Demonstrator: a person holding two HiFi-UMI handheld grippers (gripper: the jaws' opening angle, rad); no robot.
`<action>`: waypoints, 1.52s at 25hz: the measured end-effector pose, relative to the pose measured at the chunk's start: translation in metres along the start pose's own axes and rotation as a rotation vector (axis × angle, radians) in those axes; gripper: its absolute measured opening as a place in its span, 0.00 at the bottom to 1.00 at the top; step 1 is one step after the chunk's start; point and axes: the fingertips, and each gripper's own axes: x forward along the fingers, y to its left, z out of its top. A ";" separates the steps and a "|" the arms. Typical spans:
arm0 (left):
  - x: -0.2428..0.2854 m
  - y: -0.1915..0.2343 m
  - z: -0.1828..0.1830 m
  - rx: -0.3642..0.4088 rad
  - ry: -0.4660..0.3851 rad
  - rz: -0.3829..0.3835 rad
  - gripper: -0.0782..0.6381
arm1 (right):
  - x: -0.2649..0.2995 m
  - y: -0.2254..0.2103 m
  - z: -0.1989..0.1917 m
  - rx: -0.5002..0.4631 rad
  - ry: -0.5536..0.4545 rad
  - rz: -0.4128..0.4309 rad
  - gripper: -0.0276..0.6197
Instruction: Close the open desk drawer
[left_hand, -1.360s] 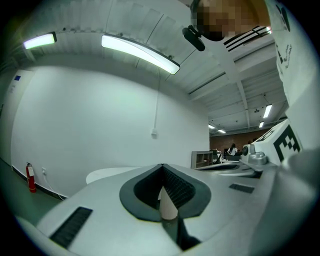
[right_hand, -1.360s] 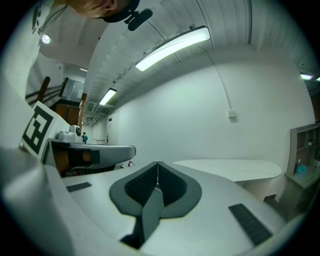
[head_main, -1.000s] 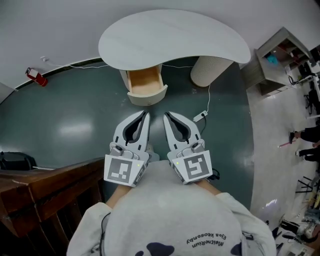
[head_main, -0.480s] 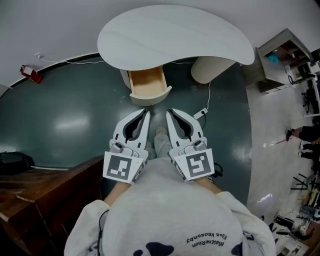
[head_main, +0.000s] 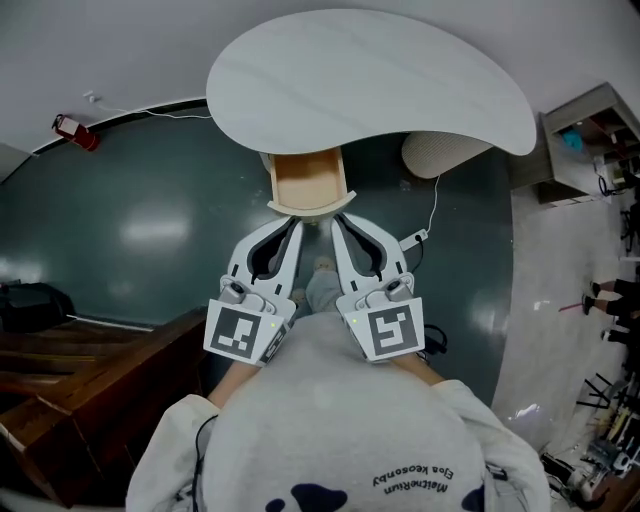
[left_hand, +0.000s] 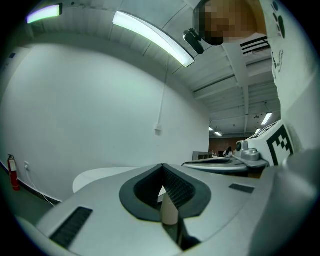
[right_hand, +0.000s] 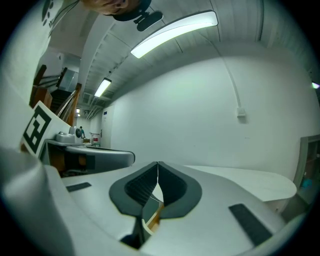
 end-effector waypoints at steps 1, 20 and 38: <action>0.006 0.002 0.000 0.004 0.000 0.005 0.12 | 0.006 -0.005 -0.001 -0.001 -0.002 0.009 0.07; 0.088 0.039 -0.053 0.016 0.148 0.027 0.12 | 0.072 -0.057 -0.061 0.071 0.095 0.114 0.07; 0.104 0.093 -0.162 -0.015 0.279 -0.094 0.12 | 0.111 -0.048 -0.169 0.169 0.234 0.066 0.07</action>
